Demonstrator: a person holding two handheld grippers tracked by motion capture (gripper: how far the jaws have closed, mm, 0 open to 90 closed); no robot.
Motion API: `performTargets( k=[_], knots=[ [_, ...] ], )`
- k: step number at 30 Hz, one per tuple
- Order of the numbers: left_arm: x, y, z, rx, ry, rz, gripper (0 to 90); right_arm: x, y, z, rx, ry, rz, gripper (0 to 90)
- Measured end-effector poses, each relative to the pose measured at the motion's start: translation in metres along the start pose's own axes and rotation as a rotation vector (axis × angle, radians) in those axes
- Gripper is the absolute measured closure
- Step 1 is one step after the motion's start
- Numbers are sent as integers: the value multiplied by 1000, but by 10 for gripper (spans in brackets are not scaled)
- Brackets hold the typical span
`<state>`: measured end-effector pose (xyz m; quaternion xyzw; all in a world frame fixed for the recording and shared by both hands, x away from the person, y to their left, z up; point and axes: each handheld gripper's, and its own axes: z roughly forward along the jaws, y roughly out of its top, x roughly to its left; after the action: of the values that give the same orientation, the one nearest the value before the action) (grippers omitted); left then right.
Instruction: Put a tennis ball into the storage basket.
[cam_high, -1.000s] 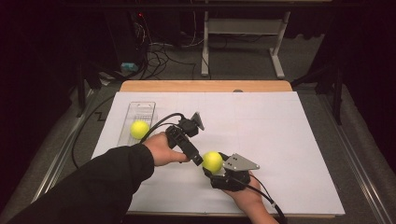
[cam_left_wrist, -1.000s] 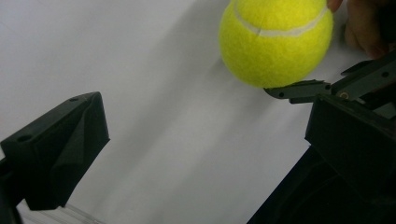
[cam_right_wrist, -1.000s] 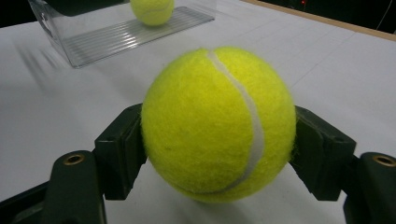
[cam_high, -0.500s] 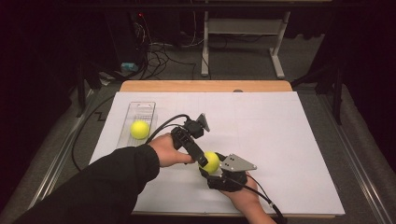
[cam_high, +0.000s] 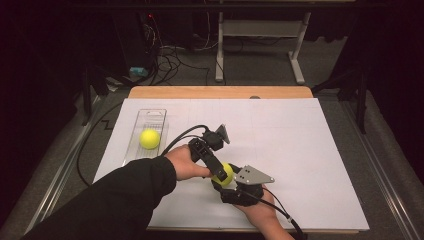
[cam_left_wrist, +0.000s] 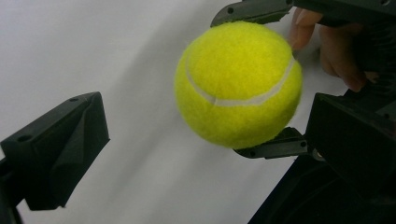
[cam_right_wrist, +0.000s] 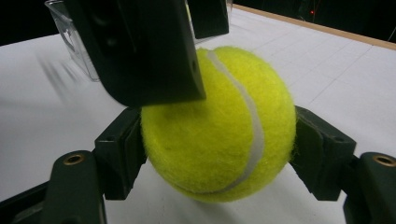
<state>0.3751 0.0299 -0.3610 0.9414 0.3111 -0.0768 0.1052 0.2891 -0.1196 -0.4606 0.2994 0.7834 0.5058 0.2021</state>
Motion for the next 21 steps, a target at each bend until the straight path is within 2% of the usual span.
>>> performTargets(
  k=[1,11,12,14,15,21],
  knots=[
    [-1,0,1,2,0,2,5,0,0,0,-3,0,-10,271],
    [-1,3,5,-2,-8,5,5,2,2,0,-7,14,-2,271],
    [-1,4,6,-2,-8,6,6,2,2,0,-14,16,-15,271],
    [-1,4,7,1,-9,8,6,2,2,0,-15,18,-13,271],
    [-2,5,8,0,-10,5,6,3,3,-1,-13,18,3,271],
    [-2,6,13,1,-11,3,7,3,3,-2,-17,18,-15,271]
  ],
)
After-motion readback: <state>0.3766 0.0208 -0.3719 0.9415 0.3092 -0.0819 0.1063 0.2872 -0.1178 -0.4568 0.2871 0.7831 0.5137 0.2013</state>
